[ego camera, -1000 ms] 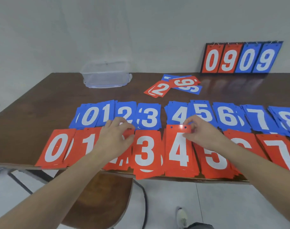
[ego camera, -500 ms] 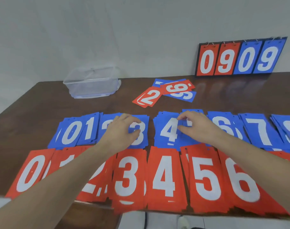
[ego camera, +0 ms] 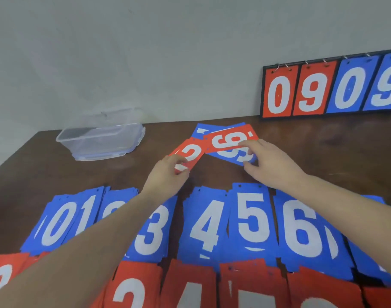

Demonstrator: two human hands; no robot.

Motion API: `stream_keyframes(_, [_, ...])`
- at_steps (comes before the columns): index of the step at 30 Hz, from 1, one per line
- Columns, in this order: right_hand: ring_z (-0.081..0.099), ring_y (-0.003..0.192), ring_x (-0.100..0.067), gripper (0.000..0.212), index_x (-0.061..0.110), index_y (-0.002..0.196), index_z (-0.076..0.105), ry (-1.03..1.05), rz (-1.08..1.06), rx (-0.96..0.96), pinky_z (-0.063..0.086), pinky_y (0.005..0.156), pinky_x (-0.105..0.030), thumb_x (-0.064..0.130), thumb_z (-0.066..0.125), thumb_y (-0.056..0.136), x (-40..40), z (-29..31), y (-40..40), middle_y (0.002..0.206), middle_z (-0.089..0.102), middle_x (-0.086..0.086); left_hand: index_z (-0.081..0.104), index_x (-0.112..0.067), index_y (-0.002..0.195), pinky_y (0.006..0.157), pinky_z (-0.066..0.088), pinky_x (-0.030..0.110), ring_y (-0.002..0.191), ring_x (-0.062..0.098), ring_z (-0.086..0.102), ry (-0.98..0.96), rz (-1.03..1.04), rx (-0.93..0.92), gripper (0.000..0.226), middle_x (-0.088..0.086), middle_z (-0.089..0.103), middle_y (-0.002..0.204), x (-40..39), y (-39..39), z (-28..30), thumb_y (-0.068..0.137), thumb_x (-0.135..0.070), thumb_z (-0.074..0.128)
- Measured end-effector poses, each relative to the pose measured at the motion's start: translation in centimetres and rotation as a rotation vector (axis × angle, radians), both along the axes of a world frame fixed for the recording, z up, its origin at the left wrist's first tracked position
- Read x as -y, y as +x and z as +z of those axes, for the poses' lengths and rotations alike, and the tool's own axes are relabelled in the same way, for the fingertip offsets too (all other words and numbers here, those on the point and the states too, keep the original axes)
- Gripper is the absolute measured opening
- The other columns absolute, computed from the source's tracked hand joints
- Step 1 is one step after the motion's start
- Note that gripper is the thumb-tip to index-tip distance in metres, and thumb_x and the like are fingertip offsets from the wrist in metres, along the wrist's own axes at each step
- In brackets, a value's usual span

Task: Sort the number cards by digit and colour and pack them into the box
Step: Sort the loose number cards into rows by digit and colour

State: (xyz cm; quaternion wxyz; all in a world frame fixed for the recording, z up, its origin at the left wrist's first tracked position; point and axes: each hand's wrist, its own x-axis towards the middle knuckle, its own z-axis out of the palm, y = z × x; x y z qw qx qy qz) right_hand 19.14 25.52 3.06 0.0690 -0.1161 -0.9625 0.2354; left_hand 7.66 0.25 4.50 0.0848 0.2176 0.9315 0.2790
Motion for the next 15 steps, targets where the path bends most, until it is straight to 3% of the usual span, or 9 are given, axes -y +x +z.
stream_keyframes(2, [0.045,0.128,-0.019,0.058,0.031,0.154,0.033,0.138,0.036,0.018,0.041,0.104,-0.034,0.039,0.053,0.100,-0.3,-0.2,-1.6,0.149,0.046,0.002,0.055,-0.029,0.136,0.091,0.050,0.025,0.119,0.016,0.055,-0.074,-0.028,-0.046,0.037,-0.007,0.052,0.141,-0.4,-1.2,-0.6,0.099,-0.032,0.058])
stream_keyframes(4, [0.038,0.135,-0.023,0.059,0.031,0.156,0.030,0.258,0.070,0.022,0.036,0.109,-0.038,0.045,0.047,0.102,-0.3,-0.5,-3.1,0.154,0.042,0.002,0.050,-0.030,0.143,0.111,0.038,0.031,0.140,0.017,0.042,-0.180,-0.122,-0.079,0.043,-0.009,0.045,0.153,-0.5,-1.8,-1.1,0.101,-0.034,0.056])
stream_keyframes(7, [0.029,0.145,-0.023,0.059,0.036,0.158,0.025,0.324,0.104,0.090,0.029,0.115,-0.042,0.054,0.036,0.103,-0.3,-1.5,-5.1,0.161,0.032,0.004,0.044,-0.034,0.149,0.119,0.025,0.034,0.148,0.014,0.030,-0.291,-0.158,-0.106,0.046,-0.013,0.033,0.161,-0.7,-2.2,-1.7,0.103,-0.042,0.048])
stream_keyframes(11, [0.017,0.152,-0.025,0.056,0.038,0.156,0.030,0.285,0.163,0.176,0.017,0.123,-0.042,0.059,0.026,0.104,-0.8,-2.7,-6.1,0.166,0.023,0.004,0.046,-0.043,0.146,0.119,0.027,0.041,0.145,0.018,0.031,-0.340,-0.136,-0.142,0.044,-0.018,0.035,0.158,-0.9,-3.0,-2.2,0.104,-0.052,0.038])
stream_keyframes(13, [0.025,0.149,-0.023,0.048,0.035,0.142,0.049,0.210,0.200,0.139,0.019,0.123,-0.041,0.057,0.028,0.104,-1.6,-2.6,-5.8,0.158,0.037,0.005,0.052,-0.046,0.140,0.117,0.028,0.041,0.141,0.016,0.034,-0.300,-0.133,-0.104,0.040,-0.020,0.040,0.154,-0.7,-3.9,-2.2,0.103,-0.053,0.038])
stream_keyframes(15, [0.046,0.133,-0.019,0.036,0.034,0.101,0.056,0.170,0.233,0.100,0.027,0.119,-0.041,0.057,0.028,0.101,-2.4,-2.2,-5.3,0.132,0.055,0.008,0.057,-0.047,0.134,0.116,0.028,0.037,0.137,0.014,0.036,-0.262,-0.157,-0.075,0.034,-0.022,0.044,0.149,-0.5,-4.8,-2.3,0.102,-0.049,0.044])
